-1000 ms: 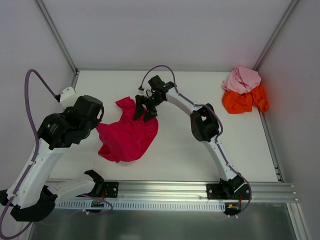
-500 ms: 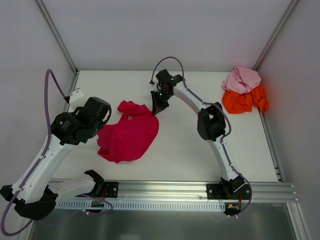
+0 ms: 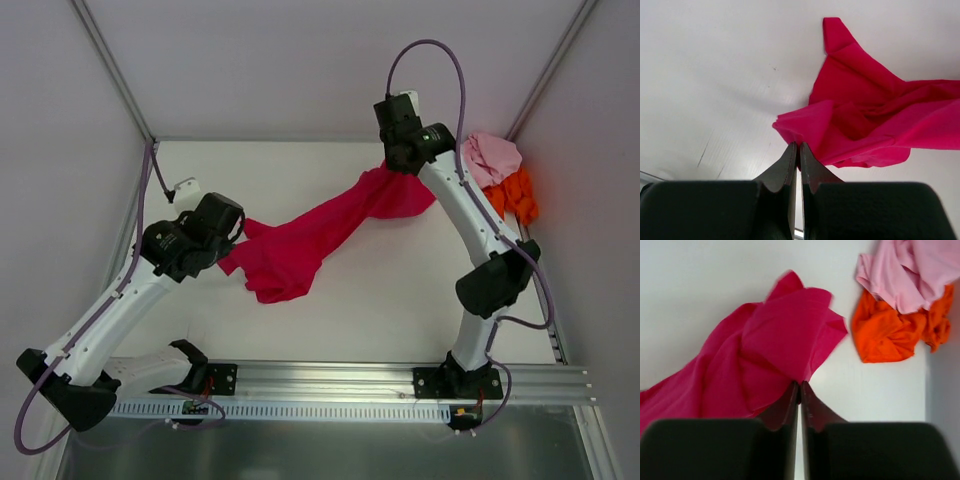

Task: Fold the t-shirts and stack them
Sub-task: Flatten out the tshirt

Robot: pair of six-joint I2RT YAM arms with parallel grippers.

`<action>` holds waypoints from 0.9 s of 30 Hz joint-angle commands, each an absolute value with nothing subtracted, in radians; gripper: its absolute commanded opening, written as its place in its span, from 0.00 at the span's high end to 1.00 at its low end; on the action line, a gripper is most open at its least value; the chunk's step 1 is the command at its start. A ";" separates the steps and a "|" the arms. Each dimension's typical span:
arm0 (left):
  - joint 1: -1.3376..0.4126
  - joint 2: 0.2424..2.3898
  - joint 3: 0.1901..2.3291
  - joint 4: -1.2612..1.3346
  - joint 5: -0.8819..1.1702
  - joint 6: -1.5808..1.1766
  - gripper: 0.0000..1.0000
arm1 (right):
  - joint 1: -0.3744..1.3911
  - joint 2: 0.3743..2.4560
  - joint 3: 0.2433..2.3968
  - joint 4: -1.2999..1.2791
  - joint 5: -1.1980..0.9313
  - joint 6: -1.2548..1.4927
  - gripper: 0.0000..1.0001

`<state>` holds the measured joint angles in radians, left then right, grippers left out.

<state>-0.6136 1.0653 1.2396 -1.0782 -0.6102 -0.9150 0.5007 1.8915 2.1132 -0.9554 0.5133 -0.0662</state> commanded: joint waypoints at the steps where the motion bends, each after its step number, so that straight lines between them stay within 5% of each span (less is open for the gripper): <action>1: -0.606 1.069 1.226 -1.026 -0.598 -0.874 1.00 | 0.514 1.754 1.926 -0.829 0.689 -0.097 0.84; 2: -0.604 1.071 1.224 -1.020 -0.597 -0.871 1.00 | 0.514 1.721 1.874 -0.783 0.649 -0.103 0.60; 3: -0.604 1.071 1.223 -1.019 -0.600 -0.871 1.00 | 0.514 1.679 1.802 -0.726 0.635 -0.106 0.19; 4: -0.606 1.069 1.220 -1.019 -0.601 -0.868 1.00 | 0.514 1.671 1.786 -0.713 0.615 -0.104 0.17; 17: -0.606 1.063 1.217 -1.197 -0.681 -0.974 1.00 | 0.506 1.945 2.106 -0.902 0.442 -0.078 0.14; 27: -0.609 0.976 1.034 -0.885 -0.251 -0.678 1.00 | 0.489 2.048 2.242 -0.946 0.290 -0.052 0.14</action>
